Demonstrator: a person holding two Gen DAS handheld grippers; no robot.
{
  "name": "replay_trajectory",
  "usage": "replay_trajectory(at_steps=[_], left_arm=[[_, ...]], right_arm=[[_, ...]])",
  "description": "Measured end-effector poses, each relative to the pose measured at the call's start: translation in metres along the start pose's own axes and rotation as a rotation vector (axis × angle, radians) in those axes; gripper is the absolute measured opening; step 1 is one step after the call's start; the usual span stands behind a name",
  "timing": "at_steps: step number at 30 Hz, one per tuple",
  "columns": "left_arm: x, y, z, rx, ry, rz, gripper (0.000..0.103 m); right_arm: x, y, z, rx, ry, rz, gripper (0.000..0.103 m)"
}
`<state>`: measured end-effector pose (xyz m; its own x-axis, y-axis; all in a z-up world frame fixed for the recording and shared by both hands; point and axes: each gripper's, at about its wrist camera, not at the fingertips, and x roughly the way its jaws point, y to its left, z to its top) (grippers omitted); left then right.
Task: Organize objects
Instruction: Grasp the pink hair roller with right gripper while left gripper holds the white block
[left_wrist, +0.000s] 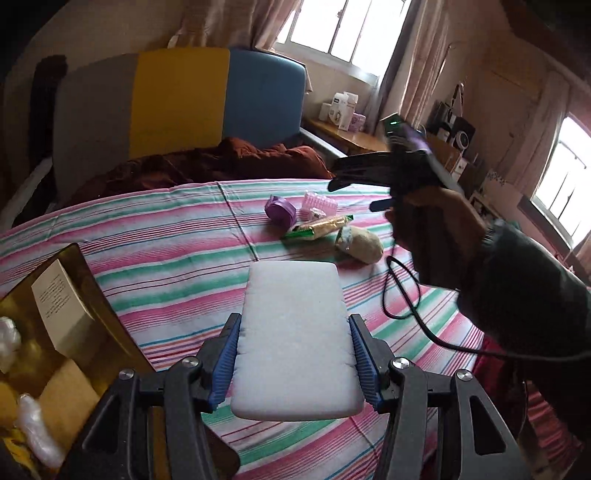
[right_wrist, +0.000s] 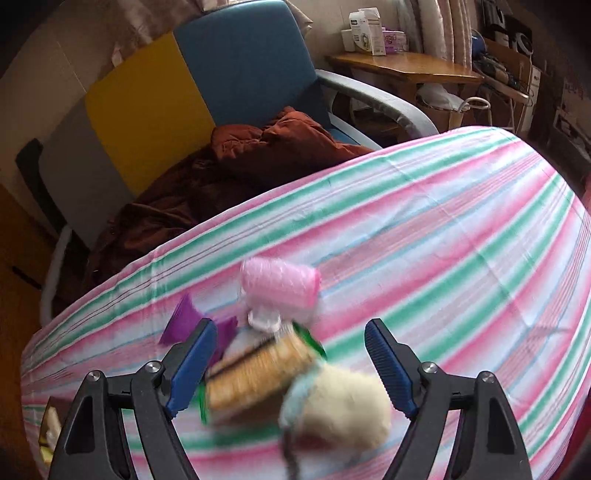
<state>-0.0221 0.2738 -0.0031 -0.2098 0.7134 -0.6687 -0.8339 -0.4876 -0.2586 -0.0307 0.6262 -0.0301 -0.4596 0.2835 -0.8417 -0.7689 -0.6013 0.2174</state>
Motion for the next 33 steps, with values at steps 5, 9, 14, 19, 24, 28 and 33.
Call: replay_trajectory(at_steps=[5, 9, 14, 19, 24, 28, 33], left_arm=[[-0.001, 0.012, 0.001, -0.030, 0.000, -0.010, 0.057], [0.002, 0.016, -0.001, -0.047, 0.013, -0.017, 0.057], [0.002, 0.017, -0.003, -0.056, 0.021, -0.026, 0.057], [-0.001, 0.015, -0.004, -0.052, 0.019, -0.027, 0.057], [-0.004, 0.007, -0.007, -0.037, 0.018, -0.028, 0.057], [-0.007, 0.005, -0.006, -0.030, 0.018, -0.025, 0.057], [-0.003, 0.009, -0.007, -0.040, 0.029, -0.024, 0.057]], right_arm=[[0.038, 0.014, 0.020, 0.027, 0.051, -0.067, 0.084], [0.065, 0.021, 0.027, 0.015, 0.124, -0.132, 0.069], [0.065, 0.021, 0.029, -0.017, 0.112, -0.106, 0.039], [0.040, 0.018, 0.031, -0.068, 0.045, -0.079, 0.032], [0.035, 0.008, 0.032, -0.008, 0.063, -0.055, 0.055], [0.043, 0.003, 0.036, 0.090, 0.081, -0.026, 0.068], [0.060, 0.012, 0.035, 0.103, 0.104, -0.067, 0.073]])
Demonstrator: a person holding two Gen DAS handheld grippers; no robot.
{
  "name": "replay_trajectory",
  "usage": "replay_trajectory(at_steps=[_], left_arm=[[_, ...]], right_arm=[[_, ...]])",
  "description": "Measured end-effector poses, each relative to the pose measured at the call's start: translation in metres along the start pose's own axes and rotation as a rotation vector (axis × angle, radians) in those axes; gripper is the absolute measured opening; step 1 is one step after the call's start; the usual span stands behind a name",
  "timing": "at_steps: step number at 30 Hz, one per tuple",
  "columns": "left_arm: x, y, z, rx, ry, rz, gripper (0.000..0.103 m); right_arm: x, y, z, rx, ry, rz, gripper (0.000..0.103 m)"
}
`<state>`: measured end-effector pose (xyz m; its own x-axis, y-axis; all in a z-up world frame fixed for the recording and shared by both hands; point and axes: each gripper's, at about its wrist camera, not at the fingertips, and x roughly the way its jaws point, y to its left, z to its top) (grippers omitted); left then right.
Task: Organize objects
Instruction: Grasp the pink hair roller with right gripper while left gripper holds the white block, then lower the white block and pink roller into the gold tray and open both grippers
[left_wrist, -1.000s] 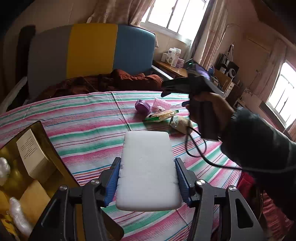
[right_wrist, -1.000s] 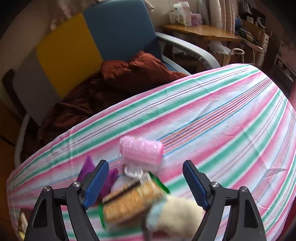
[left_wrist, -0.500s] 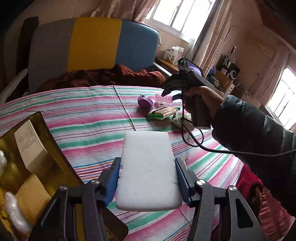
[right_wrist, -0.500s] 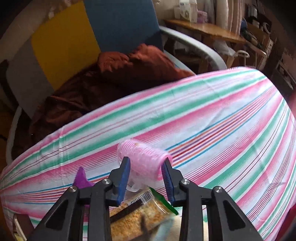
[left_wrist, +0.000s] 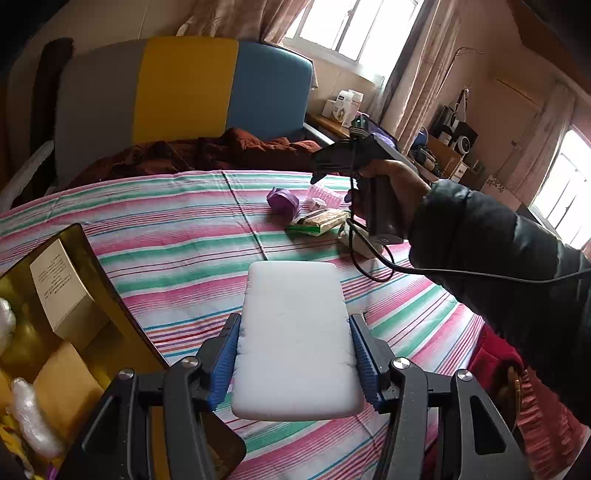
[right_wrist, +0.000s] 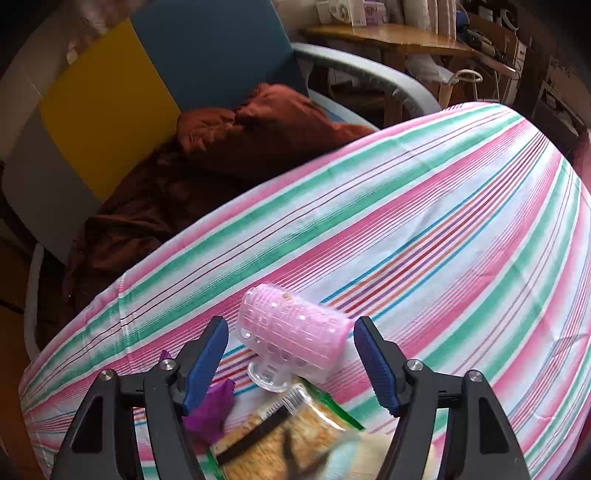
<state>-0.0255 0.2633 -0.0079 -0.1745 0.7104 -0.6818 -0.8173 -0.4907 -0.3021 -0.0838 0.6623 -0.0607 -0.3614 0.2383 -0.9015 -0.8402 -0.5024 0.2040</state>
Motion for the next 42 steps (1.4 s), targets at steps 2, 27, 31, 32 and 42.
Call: replay_trajectory(at_steps=[2, 27, 31, 32, 42], left_arm=[[0.001, 0.002, 0.000, -0.004, 0.003, -0.004, 0.057], [-0.037, 0.011, -0.011, -0.026, -0.062, 0.064, 0.058], [-0.059, 0.028, -0.018, -0.059, -0.098, 0.122, 0.058], [-0.066, 0.034, -0.020, -0.071, -0.109, 0.140, 0.058], [-0.125, 0.125, -0.047, -0.265, -0.184, 0.376, 0.058]], right_arm=[[0.005, 0.005, 0.001, -0.001, -0.003, -0.019, 0.074], [-0.123, 0.050, -0.065, -0.268, -0.154, 0.365, 0.074], [-0.136, 0.084, -0.109, -0.379, -0.084, 0.468, 0.074], [-0.138, 0.096, -0.122, -0.411, -0.065, 0.488, 0.074], [-0.146, 0.195, -0.216, -0.638, 0.078, 0.622, 0.074]])
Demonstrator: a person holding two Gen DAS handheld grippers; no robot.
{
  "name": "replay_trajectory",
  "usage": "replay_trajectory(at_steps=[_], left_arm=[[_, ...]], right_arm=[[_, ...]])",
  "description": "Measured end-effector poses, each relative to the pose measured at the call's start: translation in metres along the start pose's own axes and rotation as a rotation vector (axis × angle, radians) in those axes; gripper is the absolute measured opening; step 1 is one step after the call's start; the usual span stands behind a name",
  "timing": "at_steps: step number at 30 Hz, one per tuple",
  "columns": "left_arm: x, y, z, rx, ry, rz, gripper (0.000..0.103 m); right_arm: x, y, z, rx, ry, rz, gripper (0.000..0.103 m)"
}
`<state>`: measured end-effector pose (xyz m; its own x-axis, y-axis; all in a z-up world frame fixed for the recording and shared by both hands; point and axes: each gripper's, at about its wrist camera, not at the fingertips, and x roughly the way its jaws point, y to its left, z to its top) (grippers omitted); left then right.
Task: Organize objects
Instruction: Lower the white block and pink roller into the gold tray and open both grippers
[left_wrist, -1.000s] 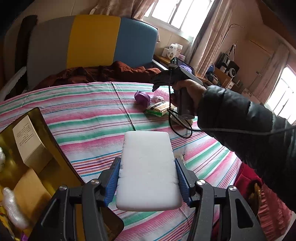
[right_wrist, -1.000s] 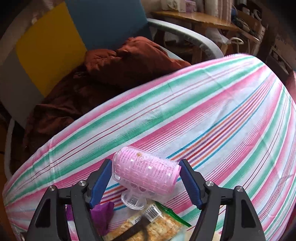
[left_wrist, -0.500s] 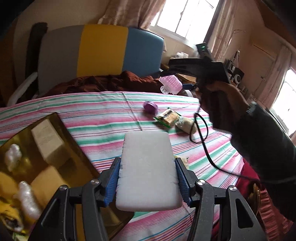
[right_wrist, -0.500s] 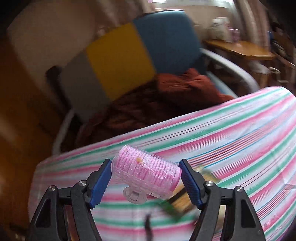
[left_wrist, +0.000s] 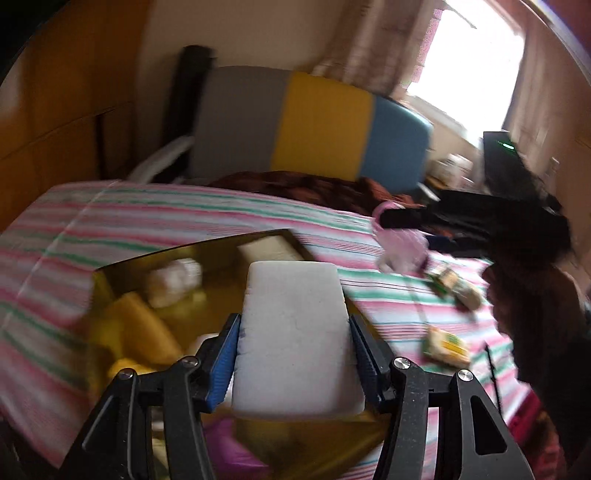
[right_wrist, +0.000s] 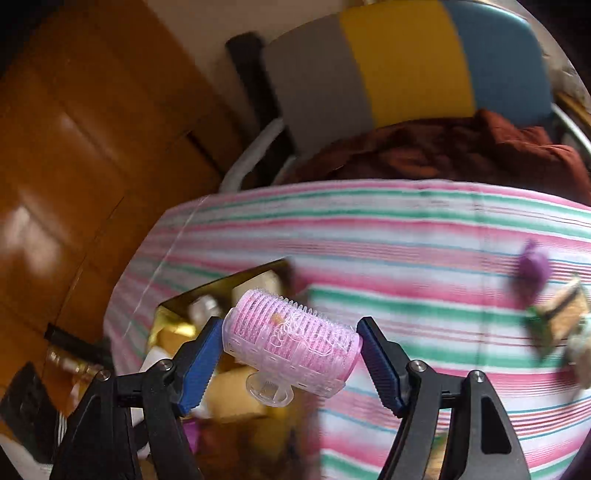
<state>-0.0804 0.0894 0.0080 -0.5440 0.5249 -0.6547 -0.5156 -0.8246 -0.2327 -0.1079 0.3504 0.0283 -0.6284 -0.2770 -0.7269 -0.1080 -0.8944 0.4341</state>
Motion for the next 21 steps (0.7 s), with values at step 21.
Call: replay_trajectory(at_steps=[21], left_arm=[[0.009, 0.079, -0.021, -0.160, -0.012, 0.164, 0.082]], right_arm=[[0.106, 0.076, -0.019, -0.029, 0.223, 0.017, 0.076]])
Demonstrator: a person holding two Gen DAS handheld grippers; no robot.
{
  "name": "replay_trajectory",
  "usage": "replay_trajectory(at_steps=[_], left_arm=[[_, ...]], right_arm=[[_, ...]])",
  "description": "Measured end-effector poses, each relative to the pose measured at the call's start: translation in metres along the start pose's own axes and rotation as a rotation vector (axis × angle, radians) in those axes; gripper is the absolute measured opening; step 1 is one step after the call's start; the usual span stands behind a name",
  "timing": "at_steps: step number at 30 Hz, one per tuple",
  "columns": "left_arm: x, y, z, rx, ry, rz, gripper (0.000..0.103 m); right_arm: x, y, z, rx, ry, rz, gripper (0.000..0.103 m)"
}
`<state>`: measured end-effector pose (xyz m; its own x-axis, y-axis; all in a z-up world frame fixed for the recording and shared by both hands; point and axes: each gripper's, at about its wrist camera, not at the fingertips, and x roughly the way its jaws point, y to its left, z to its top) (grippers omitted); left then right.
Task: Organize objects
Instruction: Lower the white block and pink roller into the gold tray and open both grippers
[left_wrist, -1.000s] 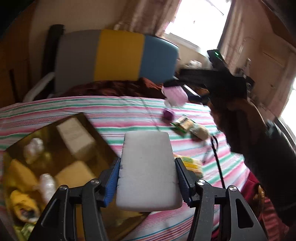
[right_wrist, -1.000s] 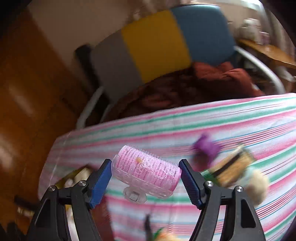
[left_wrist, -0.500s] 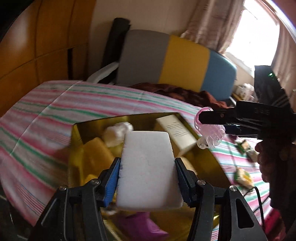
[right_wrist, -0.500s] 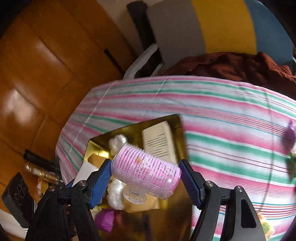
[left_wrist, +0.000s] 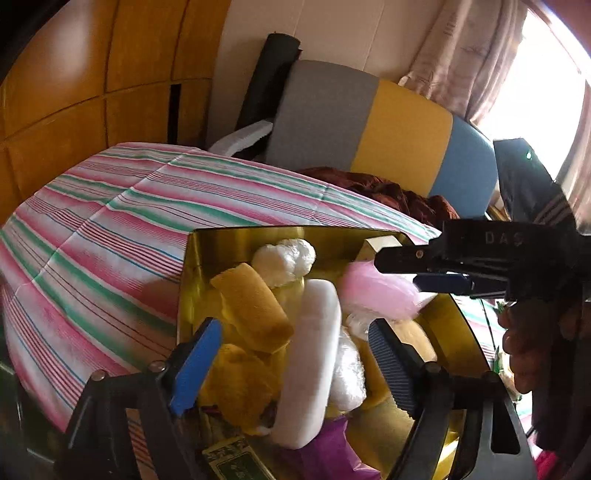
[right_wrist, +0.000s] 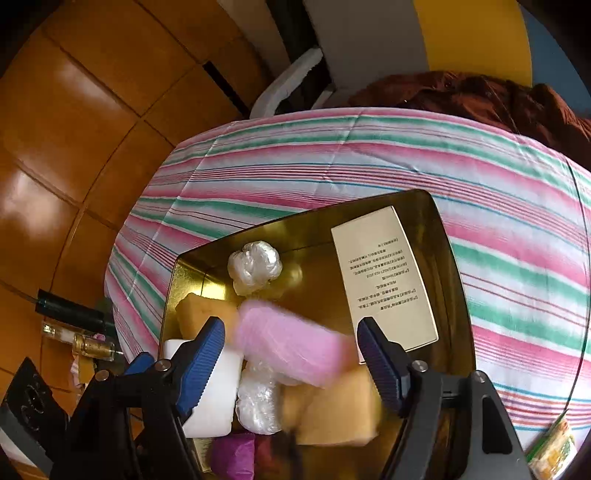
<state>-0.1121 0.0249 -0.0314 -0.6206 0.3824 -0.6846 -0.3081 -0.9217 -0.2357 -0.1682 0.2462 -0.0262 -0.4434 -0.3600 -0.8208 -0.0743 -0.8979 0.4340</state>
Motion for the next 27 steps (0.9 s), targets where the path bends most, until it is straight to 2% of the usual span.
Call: replay_trajectory(at_steps=[6, 9, 19, 27], left_arm=[[-0.012, -0.001, -0.003, 0.013, -0.021, 0.042, 0.083], [-0.022, -0.004, -0.005, 0.020, -0.038, 0.058, 0.084], [-0.056, -0.014, -0.005, 0.050, -0.124, 0.108, 0.088], [-0.070, -0.030, -0.010, 0.106, -0.154, 0.141, 0.090]], right_arm=[[-0.013, -0.003, -0.010, 0.000, -0.032, -0.001, 0.077], [-0.024, -0.002, -0.019, -0.018, -0.065, -0.029, 0.077], [-0.056, 0.004, -0.058, -0.117, -0.192, -0.176, 0.077], [-0.075, 0.013, -0.091, -0.224, -0.302, -0.317, 0.078]])
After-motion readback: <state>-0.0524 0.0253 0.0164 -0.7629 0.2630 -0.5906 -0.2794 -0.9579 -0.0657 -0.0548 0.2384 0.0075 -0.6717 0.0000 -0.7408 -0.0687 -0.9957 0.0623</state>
